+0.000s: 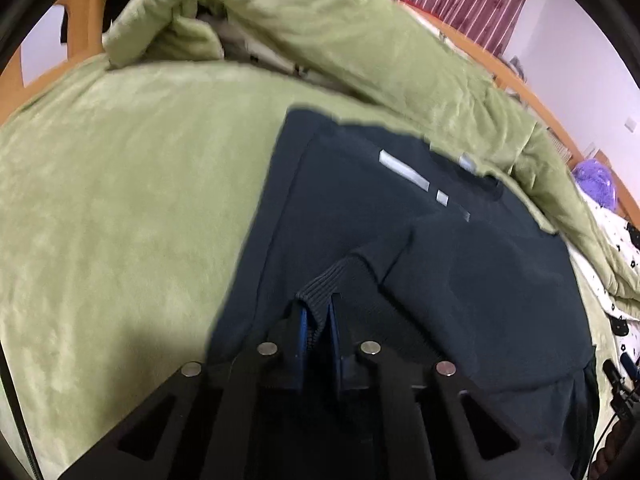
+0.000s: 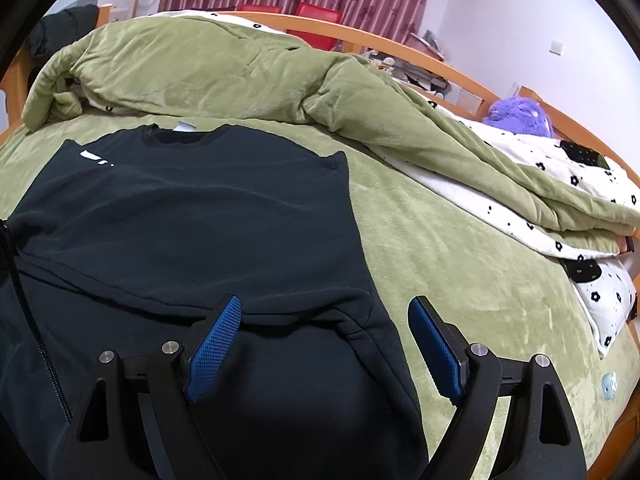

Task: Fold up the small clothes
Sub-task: 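Grasp the sweatshirt side edge with the left tool and fold it inward, then release the folded edge with the left tool and lift both tools away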

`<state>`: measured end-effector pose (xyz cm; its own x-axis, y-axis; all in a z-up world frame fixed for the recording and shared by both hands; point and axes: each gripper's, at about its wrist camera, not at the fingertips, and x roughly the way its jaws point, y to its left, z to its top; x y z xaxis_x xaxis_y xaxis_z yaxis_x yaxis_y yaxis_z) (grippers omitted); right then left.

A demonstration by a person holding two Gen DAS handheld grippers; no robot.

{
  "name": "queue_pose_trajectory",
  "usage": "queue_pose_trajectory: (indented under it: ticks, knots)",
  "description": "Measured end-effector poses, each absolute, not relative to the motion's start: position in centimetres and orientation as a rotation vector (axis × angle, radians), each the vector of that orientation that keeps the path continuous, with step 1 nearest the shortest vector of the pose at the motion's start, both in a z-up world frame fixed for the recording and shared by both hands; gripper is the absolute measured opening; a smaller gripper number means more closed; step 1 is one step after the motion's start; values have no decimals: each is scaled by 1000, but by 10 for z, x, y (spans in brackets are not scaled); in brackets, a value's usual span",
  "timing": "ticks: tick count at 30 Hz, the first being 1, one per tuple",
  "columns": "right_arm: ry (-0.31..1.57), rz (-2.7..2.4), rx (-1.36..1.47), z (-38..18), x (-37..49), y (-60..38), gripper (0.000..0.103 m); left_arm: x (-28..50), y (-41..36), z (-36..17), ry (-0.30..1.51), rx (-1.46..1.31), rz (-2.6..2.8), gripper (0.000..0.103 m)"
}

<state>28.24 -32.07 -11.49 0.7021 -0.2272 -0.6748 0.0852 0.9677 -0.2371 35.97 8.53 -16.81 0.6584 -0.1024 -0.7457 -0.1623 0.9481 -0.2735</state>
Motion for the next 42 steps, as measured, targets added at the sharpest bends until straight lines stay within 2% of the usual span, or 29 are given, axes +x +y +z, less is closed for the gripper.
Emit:
queue_pose_trajectory:
  ticks: [5,11,14,15,16,18,32,42]
  knots:
    - [796,-180,-165,-121,291,-329,85,359,91,-133,736,-253,68,10]
    - [867,-205,-120,-141,306,-343,85,372,87,-152,861,-171,132,19]
    - [934,-252,-94,-154,312,-352,85,368,93,-151,865,-193,129,22]
    - [965,-276,-84,-160,315,-356,85,365,96,-148,853,-209,128,27]
    - [992,-297,-77,-165,316,-360,84,361,99,-145,838,-224,123,36]
    - [1025,-317,-52,-173,317,-367,82,355,99,-139,805,-243,114,47]
    - [888,-255,-33,-146,308,-355,82,344,54,-163,851,-6,91,48]
    - [891,-253,-18,-144,306,-354,82,340,52,-166,853,44,136,50]
